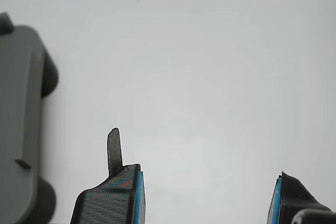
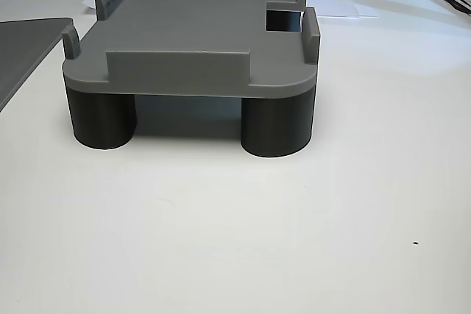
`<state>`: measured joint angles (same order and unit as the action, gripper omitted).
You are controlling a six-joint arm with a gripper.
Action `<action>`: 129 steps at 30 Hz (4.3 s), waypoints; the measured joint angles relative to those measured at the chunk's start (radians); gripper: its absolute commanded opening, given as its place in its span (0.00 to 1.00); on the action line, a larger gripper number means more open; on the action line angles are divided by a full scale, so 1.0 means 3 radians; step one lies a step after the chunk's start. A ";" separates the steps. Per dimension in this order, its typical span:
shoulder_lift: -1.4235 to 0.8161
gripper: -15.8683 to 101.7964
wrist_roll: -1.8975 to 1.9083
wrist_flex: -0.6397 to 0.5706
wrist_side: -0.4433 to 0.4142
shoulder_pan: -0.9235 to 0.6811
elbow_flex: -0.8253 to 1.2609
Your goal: Move top rectangular frame to the holder.
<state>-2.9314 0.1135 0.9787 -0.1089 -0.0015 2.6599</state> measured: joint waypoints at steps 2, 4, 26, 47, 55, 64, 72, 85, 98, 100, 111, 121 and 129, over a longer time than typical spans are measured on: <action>0.0005 0.98 -0.0036 -0.0026 0.0031 -0.0026 -0.0005; 0.0148 0.98 -0.0174 -0.0169 0.0169 -0.0169 -0.0143; 0.2301 0.98 0.1933 0.1263 -0.0879 -0.3073 -0.1764; 0.2618 0.98 0.3457 0.1294 -0.0511 -0.4945 -0.1243; 0.2792 0.98 0.3216 0.1421 -0.0291 -0.4648 -0.1329; 0.2909 0.98 0.2751 0.1340 0.0056 -0.4188 -0.1370; 0.2869 0.98 0.2592 0.1140 0.0164 -0.4034 -0.1115; 0.2961 0.91 0.2485 0.1002 0.0256 -0.3891 -0.0956; 0.2950 0.36 0.2449 0.0966 0.0199 -0.3891 -0.0890; 0.2945 0.26 0.2459 0.0992 0.0174 -0.3881 -0.0885; 0.3058 0.05 0.2598 0.1452 0.0153 -0.3866 -0.1253; 0.3503 0.05 0.3820 0.2204 -0.0460 -0.3641 -0.2700; 0.4091 0.05 0.5400 0.2224 -0.0956 -0.3104 -0.3630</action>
<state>-1.7043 1.7334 1.6460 -0.3958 -0.9327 1.5708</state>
